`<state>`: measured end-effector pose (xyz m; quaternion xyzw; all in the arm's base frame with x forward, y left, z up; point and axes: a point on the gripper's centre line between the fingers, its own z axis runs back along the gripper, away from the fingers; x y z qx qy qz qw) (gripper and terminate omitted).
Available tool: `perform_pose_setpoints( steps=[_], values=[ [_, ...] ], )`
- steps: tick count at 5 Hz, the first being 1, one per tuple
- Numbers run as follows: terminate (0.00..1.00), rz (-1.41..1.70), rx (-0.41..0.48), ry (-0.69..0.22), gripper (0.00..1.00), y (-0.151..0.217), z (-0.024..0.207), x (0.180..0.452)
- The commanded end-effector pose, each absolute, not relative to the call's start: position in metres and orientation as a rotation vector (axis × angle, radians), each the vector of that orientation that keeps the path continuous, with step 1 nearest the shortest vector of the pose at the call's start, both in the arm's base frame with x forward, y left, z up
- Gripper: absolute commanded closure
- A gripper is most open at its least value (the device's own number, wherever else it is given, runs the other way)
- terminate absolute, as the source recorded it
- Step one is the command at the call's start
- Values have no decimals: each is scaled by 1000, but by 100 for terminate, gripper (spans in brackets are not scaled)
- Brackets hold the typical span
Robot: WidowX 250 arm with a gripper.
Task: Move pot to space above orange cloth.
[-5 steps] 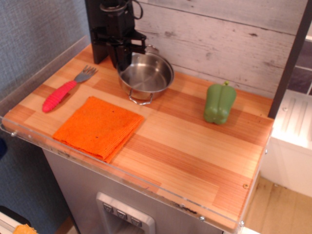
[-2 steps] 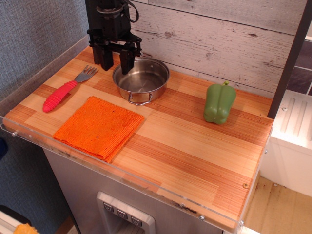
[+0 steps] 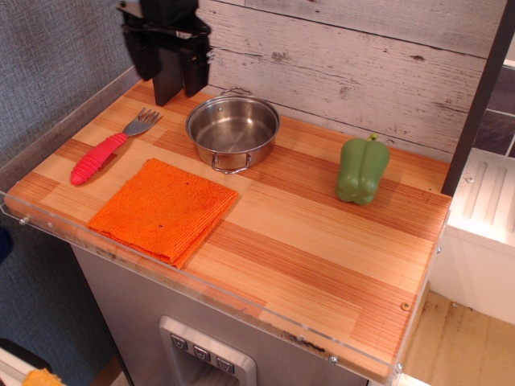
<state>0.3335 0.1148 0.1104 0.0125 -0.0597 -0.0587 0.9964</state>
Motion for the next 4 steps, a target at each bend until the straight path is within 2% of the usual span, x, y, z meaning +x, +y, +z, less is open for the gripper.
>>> perform_pose_setpoints(
  steps=[1, 4],
  values=[
    [0, -135, 62, -191, 0, 124, 131, 286],
    [0, -55, 84, -158, 0, 130, 133, 276]
  ],
)
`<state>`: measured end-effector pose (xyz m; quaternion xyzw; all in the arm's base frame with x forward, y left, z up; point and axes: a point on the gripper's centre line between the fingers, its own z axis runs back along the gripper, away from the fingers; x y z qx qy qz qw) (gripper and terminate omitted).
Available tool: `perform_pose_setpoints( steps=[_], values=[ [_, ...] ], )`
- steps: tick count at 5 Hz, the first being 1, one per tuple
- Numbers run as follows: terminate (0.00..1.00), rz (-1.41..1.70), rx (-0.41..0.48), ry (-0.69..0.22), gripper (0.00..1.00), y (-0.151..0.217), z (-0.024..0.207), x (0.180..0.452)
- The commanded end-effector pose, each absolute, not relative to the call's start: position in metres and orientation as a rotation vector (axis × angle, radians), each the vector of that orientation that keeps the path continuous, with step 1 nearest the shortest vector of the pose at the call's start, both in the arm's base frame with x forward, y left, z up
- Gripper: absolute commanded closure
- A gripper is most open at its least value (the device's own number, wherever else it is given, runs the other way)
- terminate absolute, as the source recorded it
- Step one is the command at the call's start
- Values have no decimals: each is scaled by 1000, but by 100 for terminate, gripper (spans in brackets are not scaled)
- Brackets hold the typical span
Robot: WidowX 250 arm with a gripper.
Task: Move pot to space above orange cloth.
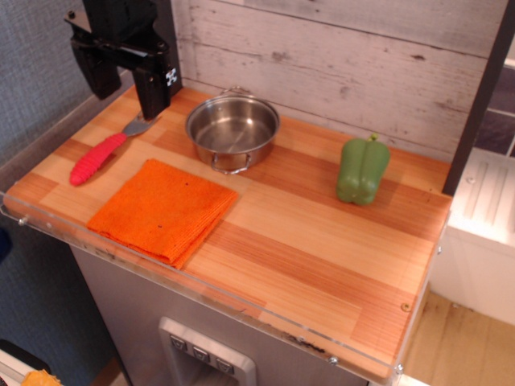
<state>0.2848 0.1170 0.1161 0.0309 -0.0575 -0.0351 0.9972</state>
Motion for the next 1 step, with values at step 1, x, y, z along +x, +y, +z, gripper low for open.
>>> perform_pose_setpoints(
  steps=[1],
  values=[
    [100, -55, 84, -158, 0, 130, 133, 276]
  ],
)
